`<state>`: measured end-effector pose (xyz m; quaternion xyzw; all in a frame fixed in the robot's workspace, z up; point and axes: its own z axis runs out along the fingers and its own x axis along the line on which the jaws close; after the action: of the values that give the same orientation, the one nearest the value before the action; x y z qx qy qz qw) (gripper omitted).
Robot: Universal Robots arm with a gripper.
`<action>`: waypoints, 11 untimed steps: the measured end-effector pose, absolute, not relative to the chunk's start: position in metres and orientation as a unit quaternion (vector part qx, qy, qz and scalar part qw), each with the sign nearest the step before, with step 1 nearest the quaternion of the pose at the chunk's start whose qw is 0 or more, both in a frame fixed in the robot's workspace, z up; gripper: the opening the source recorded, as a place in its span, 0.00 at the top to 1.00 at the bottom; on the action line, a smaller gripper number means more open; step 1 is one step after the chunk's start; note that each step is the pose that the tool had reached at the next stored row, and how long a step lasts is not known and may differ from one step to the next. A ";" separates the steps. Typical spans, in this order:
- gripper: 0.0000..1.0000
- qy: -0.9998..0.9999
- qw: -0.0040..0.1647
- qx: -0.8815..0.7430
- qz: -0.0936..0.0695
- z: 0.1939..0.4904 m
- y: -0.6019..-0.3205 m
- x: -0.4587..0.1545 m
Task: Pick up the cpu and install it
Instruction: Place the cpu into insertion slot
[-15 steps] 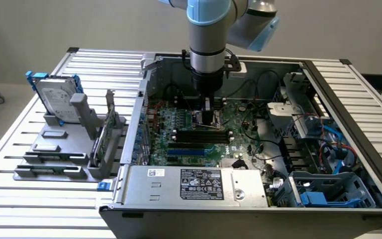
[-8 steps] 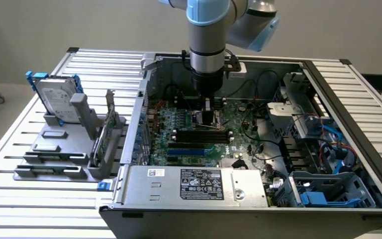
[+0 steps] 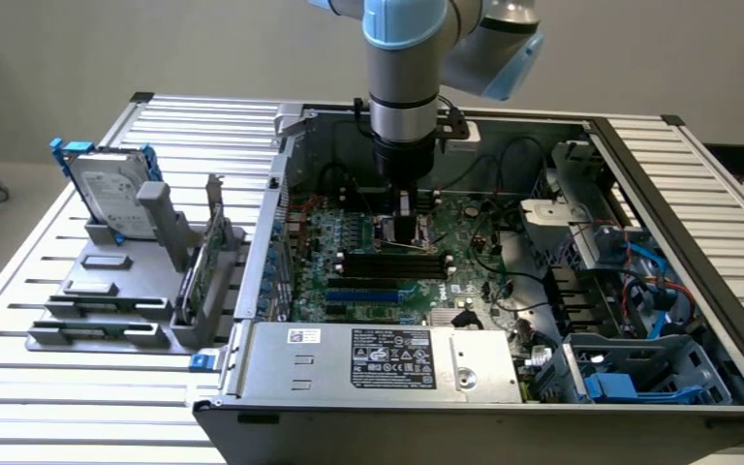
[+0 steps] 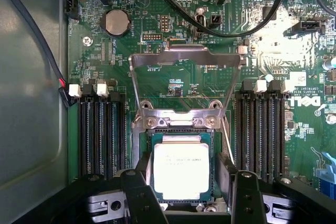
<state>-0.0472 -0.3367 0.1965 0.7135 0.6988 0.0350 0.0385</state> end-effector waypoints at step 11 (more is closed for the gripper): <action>0.40 0.699 0.038 0.714 0.036 0.211 -0.337 -0.048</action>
<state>-0.0476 -0.3366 0.2109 0.7135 0.6987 0.0356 0.0380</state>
